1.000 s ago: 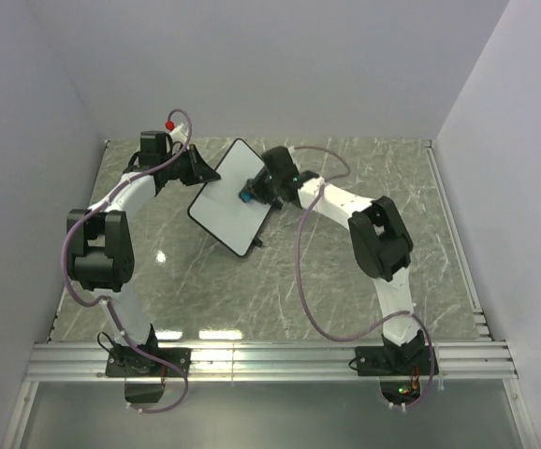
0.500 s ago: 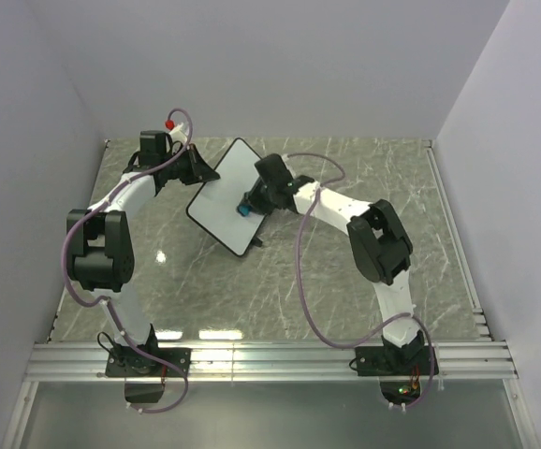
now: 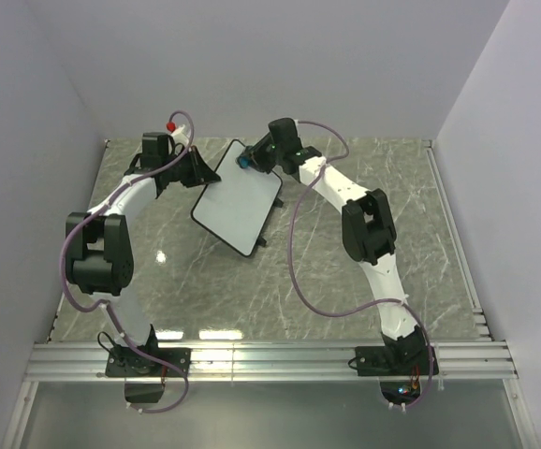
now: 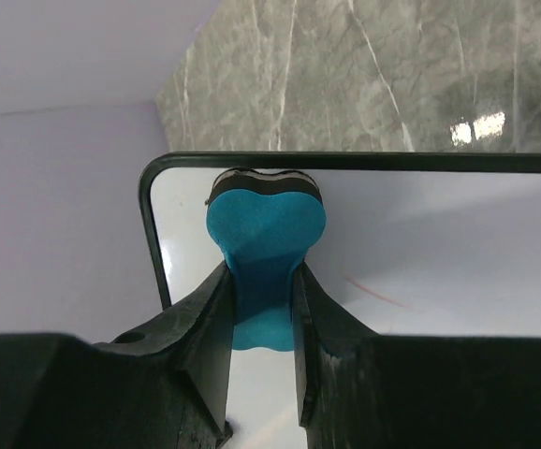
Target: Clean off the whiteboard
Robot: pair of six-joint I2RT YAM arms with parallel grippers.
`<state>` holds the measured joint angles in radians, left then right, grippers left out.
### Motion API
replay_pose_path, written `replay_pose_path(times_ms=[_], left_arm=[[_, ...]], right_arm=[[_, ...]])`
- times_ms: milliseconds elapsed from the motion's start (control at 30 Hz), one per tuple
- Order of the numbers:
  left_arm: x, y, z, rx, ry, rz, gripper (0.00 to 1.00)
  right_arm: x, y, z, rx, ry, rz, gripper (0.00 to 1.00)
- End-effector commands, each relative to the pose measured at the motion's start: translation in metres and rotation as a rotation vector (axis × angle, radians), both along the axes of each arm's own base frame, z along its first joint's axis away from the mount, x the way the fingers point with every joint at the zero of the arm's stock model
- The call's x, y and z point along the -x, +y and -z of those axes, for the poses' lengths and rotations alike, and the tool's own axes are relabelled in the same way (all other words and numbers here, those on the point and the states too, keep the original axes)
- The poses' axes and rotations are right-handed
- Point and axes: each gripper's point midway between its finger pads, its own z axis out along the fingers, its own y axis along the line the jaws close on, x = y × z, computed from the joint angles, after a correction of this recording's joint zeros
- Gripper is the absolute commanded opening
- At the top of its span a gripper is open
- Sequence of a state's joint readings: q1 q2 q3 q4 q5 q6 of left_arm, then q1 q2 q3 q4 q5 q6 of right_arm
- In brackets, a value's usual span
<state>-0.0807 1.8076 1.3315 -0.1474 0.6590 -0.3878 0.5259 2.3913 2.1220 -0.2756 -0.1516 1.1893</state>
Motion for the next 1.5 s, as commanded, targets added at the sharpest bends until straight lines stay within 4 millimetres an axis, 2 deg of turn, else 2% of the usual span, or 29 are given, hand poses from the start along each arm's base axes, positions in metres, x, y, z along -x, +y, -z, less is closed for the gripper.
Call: replay_pose_path(times_ms=[0,33,100,133,167,200,267,300,367,400,567,667,800,867,900,933,967,1033,1067,1133,1167,1200,1233,1267,1333,1367,1400,1433,1467], left_arm=[[0.041,-0.027,0.027,-0.031,0.110,0.117,0.00],[0.041,-0.027,0.028,-0.032,0.111,0.116,0.00],[0.041,-0.027,0.029,-0.032,0.114,0.117,0.00],[0.041,-0.027,0.030,-0.034,0.115,0.117,0.00],[0.040,-0.027,0.031,-0.038,0.117,0.116,0.00],[0.039,-0.027,0.030,-0.039,0.114,0.115,0.00],[0.039,-0.026,0.032,-0.047,0.116,0.114,0.00],[0.038,-0.025,0.031,-0.050,0.112,0.113,0.00],[0.038,-0.025,0.031,-0.051,0.112,0.113,0.00],[0.038,-0.025,0.031,-0.053,0.112,0.111,0.00],[0.038,-0.024,0.032,-0.061,0.109,0.109,0.00],[0.039,-0.023,0.032,-0.068,0.108,0.104,0.00],[0.038,-0.019,0.036,-0.093,0.108,0.090,0.02],[0.037,-0.016,0.039,-0.106,0.112,0.080,0.12],[0.037,-0.016,0.037,-0.108,0.107,0.079,0.25],[0.036,-0.016,0.036,-0.112,0.103,0.080,0.30],[0.036,-0.014,0.036,-0.119,0.106,0.070,0.34],[0.034,-0.013,0.034,-0.128,0.100,0.068,0.41],[0.034,-0.013,0.034,-0.132,0.100,0.065,0.43],[0.032,-0.011,0.033,-0.140,0.096,0.060,0.47],[0.033,-0.012,0.034,-0.141,0.102,0.061,0.47],[0.033,-0.010,0.034,-0.145,0.107,0.058,0.48],[0.033,-0.010,0.034,-0.147,0.109,0.058,0.48],[0.033,-0.010,0.035,-0.148,0.109,0.057,0.48],[0.034,-0.009,0.033,-0.156,0.112,0.056,0.51],[0.033,-0.008,0.030,-0.158,0.108,0.052,0.56],[0.032,-0.007,0.027,-0.164,0.099,0.047,0.58],[0.032,-0.006,0.025,-0.169,0.098,0.039,0.60],[0.031,-0.004,0.020,-0.175,0.084,0.029,0.69]], right_arm=[[0.008,-0.007,0.057,0.058,0.068,0.032,0.00],[0.019,-0.011,0.075,0.086,0.102,0.024,0.00],[0.032,-0.012,0.076,0.094,0.109,0.008,0.00],[0.049,-0.013,0.093,0.121,0.142,-0.011,0.00],[0.056,-0.011,0.087,0.118,0.125,-0.023,0.00],[0.071,-0.014,0.101,0.144,0.153,-0.033,0.00],[0.088,-0.009,0.101,0.153,0.149,-0.064,0.00],[0.103,-0.013,0.116,0.175,0.182,-0.073,0.00],[0.119,-0.010,0.116,0.171,0.184,-0.085,0.00],[0.132,-0.015,0.128,0.186,0.213,-0.087,0.00],[0.149,-0.018,0.129,0.206,0.217,-0.117,0.00],[0.140,-0.021,0.107,0.238,0.163,-0.129,0.00],[0.114,-0.029,0.044,0.265,0.029,-0.112,0.00],[0.109,-0.043,0.015,0.290,-0.020,-0.098,0.00],[0.107,-0.047,0.004,0.291,-0.038,-0.093,0.00],[0.106,-0.055,-0.004,0.306,-0.054,-0.091,0.00],[0.109,-0.065,-0.024,0.313,-0.082,-0.073,0.00],[0.118,-0.080,-0.032,0.346,-0.100,-0.071,0.00],[0.123,-0.091,-0.051,0.350,-0.127,-0.053,0.00],[0.137,-0.106,-0.048,0.386,-0.122,-0.058,0.00],[0.145,-0.118,-0.064,0.389,-0.146,-0.041,0.00],[0.154,-0.127,-0.054,0.412,-0.126,-0.041,0.00],[0.160,-0.134,-0.056,0.423,-0.129,-0.037,0.00],[0.171,-0.144,-0.069,0.419,-0.147,-0.025,0.00],[0.187,-0.161,-0.058,0.454,-0.124,-0.010,0.00],[0.199,-0.170,-0.066,0.453,-0.132,-0.001,0.00],[0.210,-0.179,-0.052,0.481,-0.103,0.000,0.00],[0.220,-0.187,-0.058,0.472,-0.113,0.014,0.00],[0.230,-0.194,-0.050,0.489,-0.084,0.017,0.00]])
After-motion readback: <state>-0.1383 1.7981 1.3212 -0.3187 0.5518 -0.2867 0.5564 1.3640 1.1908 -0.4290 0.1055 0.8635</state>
